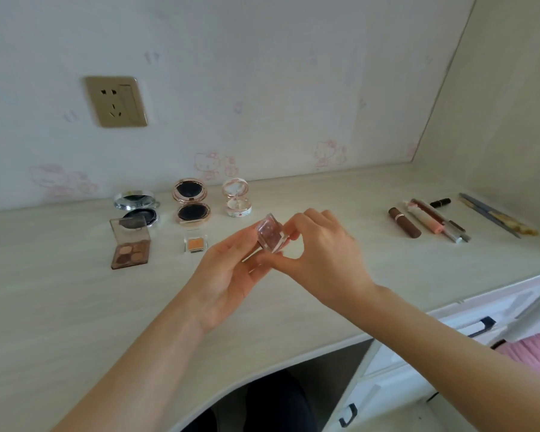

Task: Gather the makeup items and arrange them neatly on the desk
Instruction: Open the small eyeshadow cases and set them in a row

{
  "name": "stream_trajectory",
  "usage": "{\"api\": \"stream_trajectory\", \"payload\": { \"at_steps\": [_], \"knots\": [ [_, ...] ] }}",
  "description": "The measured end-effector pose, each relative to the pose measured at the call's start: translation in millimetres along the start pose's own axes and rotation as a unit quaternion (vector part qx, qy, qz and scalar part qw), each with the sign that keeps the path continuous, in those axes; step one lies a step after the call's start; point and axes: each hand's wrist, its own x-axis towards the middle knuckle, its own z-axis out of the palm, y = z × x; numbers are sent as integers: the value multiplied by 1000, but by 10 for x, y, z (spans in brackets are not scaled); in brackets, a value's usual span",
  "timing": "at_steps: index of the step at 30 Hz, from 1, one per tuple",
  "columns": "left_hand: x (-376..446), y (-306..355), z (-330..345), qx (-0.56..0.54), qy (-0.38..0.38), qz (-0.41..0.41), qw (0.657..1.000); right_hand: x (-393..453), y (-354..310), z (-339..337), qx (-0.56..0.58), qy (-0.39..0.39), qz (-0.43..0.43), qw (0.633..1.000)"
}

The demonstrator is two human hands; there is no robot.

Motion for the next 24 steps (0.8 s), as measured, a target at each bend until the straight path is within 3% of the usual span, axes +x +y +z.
{"api": "stream_trajectory", "payload": {
  "at_steps": [6,14,24],
  "knots": [
    [-106,60,-191,-72,43,12,996,-9,-233,99,-40,-25,-46,998],
    [-155,3,-190,-61,85,-13,994,66,-285,64,0,-26,-216,976],
    [-168,-30,-199,-21,84,-48,995,144,-139,-6,84,-123,-226,963]
  ]
}}
